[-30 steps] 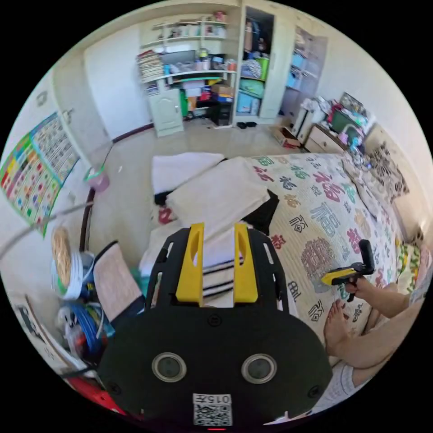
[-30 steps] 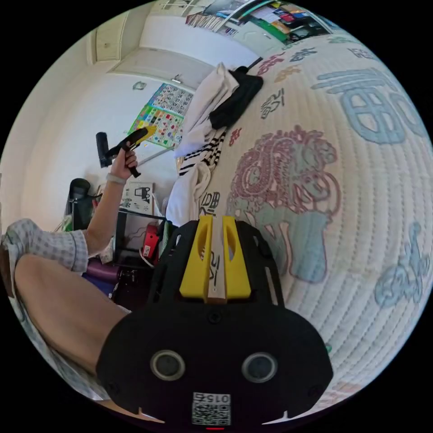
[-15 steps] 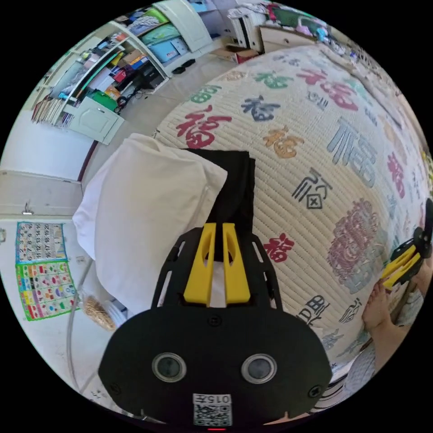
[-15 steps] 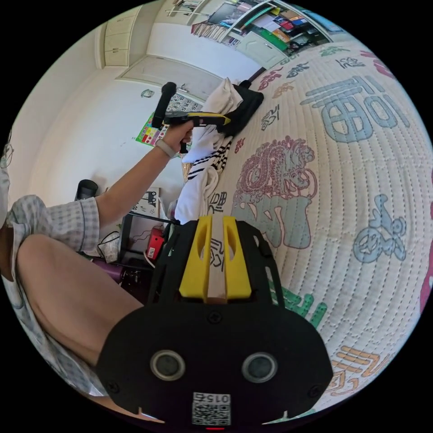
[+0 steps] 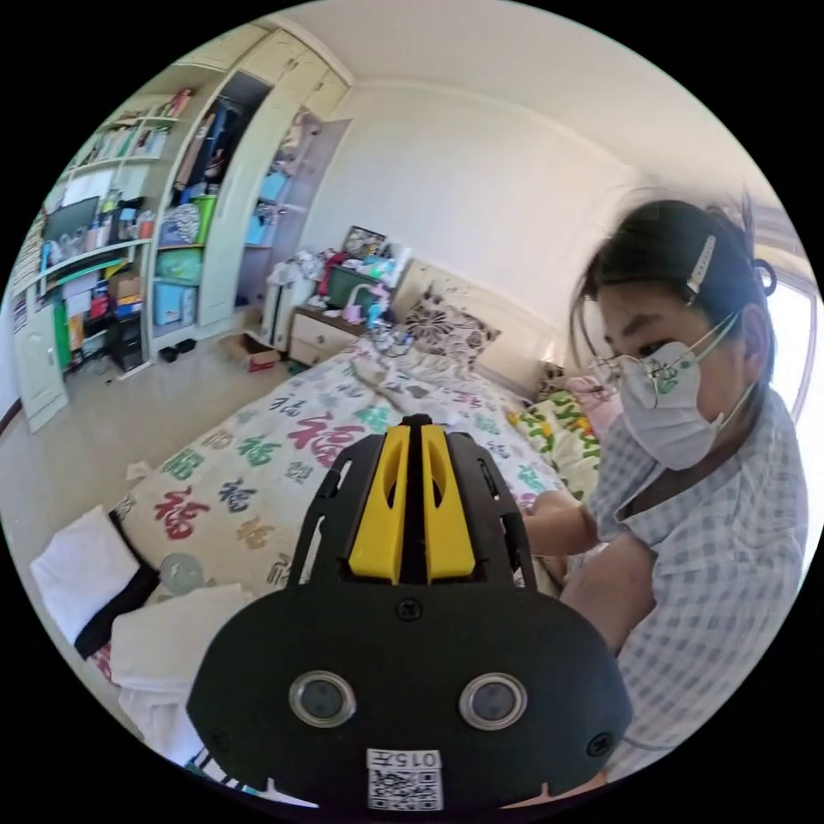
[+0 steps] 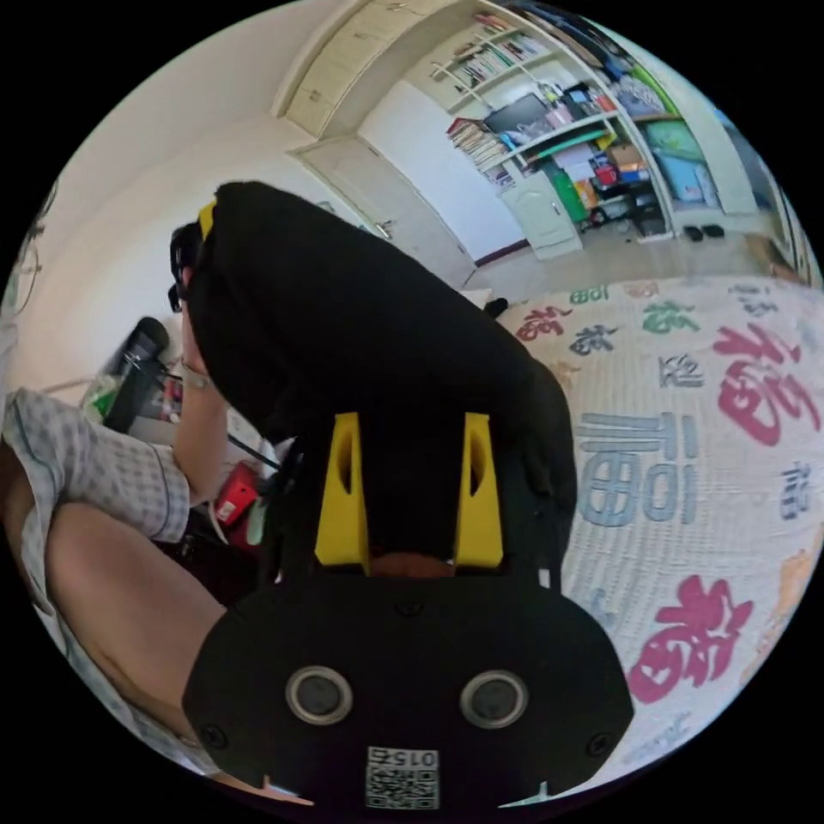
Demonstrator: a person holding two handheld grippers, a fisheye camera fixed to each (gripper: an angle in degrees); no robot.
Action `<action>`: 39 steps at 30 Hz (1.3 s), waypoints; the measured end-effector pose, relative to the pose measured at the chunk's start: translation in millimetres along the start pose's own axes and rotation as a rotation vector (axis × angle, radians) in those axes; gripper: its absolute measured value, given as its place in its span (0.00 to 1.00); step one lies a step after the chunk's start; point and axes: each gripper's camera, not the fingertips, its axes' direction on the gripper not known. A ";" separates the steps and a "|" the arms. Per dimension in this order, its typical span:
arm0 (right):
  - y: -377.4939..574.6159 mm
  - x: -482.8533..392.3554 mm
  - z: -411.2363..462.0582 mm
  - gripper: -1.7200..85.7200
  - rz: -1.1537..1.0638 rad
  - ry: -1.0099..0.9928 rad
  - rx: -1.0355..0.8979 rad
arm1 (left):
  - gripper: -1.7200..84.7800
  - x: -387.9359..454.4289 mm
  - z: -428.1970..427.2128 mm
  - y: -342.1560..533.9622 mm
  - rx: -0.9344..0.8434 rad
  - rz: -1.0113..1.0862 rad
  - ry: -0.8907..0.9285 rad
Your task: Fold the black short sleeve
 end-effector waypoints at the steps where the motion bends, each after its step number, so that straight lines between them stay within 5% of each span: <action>1: 1.8 -5.7 -8.5 0.13 -0.012 0.038 0.004 | 0.03 2.9 3.2 -1.2 0.003 0.012 0.014; 9: 38.0 -49.0 -168.6 0.08 0.009 0.237 -0.026 | 0.02 21.3 34.5 11.5 -0.062 0.028 0.052; 15: 35.8 -97.2 -261.7 0.05 0.013 0.134 0.000 | 0.02 48.2 37.3 4.7 -0.035 0.122 0.148; 20: 13.9 -80.4 -287.6 0.02 0.015 0.206 -0.046 | 0.02 1.7 89.7 -12.3 -0.089 0.041 0.105; 24: 4.6 1.1 -286.1 0.02 0.248 0.624 -0.078 | 0.04 -58.9 159.7 4.4 -0.114 -0.207 0.004; 26: 11.6 34.1 -284.1 0.03 0.439 0.605 -0.106 | 0.07 -63.8 179.3 22.0 -0.146 -0.261 -0.021; 32: 64.5 21.8 -272.1 0.09 0.430 0.683 -0.244 | 0.13 -42.1 232.5 116.9 -0.478 -0.310 -0.065; 39: 114.7 19.4 -283.6 0.12 0.606 0.487 -0.211 | 0.14 55.8 305.7 114.9 -0.552 0.069 0.049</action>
